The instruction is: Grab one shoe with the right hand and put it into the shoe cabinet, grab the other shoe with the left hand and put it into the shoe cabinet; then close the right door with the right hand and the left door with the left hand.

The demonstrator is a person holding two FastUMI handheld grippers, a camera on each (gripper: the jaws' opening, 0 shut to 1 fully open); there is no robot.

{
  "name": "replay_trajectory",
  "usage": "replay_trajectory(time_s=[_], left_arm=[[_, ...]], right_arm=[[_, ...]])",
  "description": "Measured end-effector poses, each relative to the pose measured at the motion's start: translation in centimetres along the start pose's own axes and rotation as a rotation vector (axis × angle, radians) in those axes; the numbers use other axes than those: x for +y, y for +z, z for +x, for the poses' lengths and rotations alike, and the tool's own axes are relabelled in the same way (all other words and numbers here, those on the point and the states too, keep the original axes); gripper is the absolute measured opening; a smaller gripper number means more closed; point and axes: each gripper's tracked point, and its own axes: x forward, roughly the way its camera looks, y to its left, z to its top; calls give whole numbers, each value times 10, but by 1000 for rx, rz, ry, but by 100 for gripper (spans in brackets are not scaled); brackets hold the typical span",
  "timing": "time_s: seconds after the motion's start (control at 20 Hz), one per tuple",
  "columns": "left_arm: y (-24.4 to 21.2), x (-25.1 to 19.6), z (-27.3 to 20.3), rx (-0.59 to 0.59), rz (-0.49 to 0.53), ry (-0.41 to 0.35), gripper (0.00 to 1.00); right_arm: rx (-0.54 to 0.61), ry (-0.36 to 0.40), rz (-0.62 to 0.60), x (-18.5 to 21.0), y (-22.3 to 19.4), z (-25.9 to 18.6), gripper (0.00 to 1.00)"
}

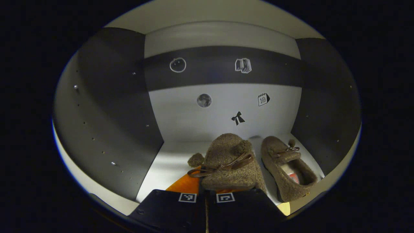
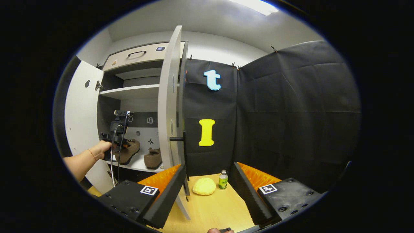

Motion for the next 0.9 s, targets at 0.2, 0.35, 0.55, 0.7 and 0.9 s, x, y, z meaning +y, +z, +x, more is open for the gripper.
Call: replay_trajectory(time_s=[0.2, 0.35, 0.55, 0.7, 0.9], left_arm=[[-5, 8, 37, 59, 21, 34, 8], [-7, 11, 58, 87, 22, 53, 8], [-14, 6, 74, 116, 33, 61, 8], [-13, 2, 72, 115, 46, 55, 9], [-13, 1, 60, 106, 38, 48, 26]], right_arm=[[6, -34, -13, -18, -4, 0, 97], [12, -53, -10, -26, -5, 4, 97], [7, -69, -13, -30, -4, 7, 97], [15, -63, -19, -28, -7, 8, 97], [17, -46, -1, -23, -7, 11, 97]])
